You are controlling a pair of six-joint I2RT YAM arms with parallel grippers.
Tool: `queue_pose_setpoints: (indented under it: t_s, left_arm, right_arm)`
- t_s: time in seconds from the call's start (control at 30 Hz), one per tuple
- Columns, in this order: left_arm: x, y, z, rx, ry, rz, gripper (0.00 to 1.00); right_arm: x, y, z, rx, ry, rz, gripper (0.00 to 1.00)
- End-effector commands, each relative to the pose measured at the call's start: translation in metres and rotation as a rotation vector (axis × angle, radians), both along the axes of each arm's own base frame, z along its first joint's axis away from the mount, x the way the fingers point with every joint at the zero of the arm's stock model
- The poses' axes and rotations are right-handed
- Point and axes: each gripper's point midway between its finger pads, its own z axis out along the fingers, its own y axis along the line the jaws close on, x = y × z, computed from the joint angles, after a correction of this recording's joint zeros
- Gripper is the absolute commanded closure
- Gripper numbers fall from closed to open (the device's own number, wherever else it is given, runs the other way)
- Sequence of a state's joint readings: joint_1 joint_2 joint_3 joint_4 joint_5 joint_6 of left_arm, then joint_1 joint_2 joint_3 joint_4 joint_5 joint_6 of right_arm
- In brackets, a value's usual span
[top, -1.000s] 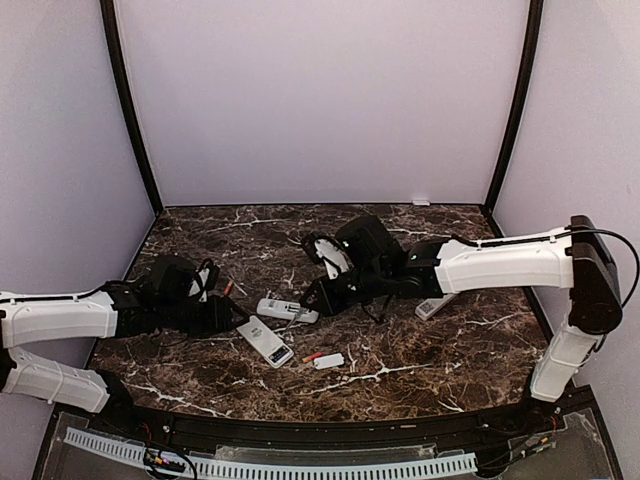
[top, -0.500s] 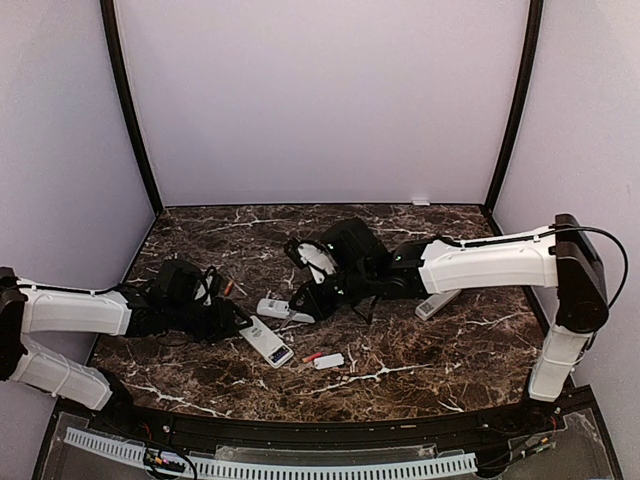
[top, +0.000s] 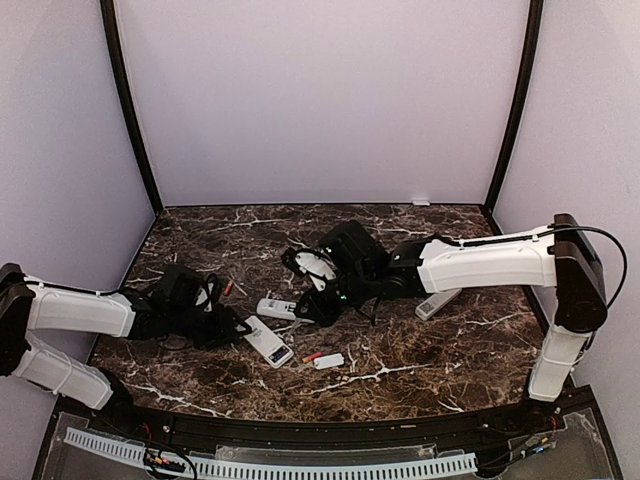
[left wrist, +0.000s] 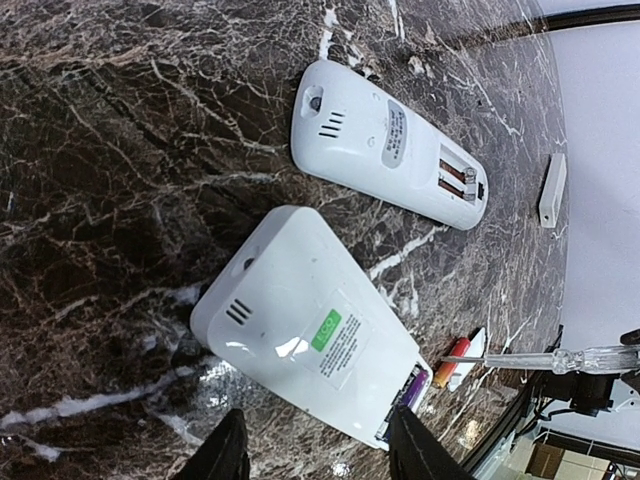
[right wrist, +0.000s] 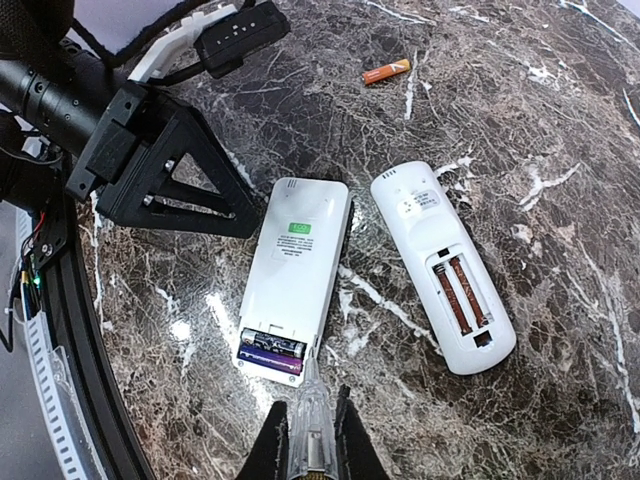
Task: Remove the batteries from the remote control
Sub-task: Hold the remote control without the battery cover at the center of the board.
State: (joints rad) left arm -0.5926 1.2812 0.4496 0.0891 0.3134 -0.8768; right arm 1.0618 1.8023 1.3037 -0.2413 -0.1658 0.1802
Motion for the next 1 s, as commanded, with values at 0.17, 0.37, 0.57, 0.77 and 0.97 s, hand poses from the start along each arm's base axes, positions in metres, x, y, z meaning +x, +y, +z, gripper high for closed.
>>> queue_pose_setpoints:
  t_s: [0.17,0.37,0.57,0.77,0.97]
  left_arm:
    - [0.000,0.002,-0.011,0.001,0.015,0.015,0.52]
    - [0.001,0.000,-0.015,-0.002,0.029,0.013,0.53]
    - [0.001,-0.001,-0.015,-0.002,0.029,0.010,0.55]
    - [0.001,-0.001,-0.015,-0.002,0.029,0.008,0.56]
    - [0.001,-0.002,-0.015,-0.002,0.030,0.004,0.58]
  right_arm:
    - [-0.007,0.006,-0.003,0.002,0.001,0.042,1.00]
    - [-0.008,0.006,-0.006,-0.009,0.006,0.047,1.00]
    - [-0.010,0.008,-0.012,-0.016,0.024,0.056,1.00]
    - [-0.010,0.009,-0.016,-0.024,0.030,0.054,1.00]
    - [-0.009,0.006,-0.020,-0.046,0.034,0.046,1.00]
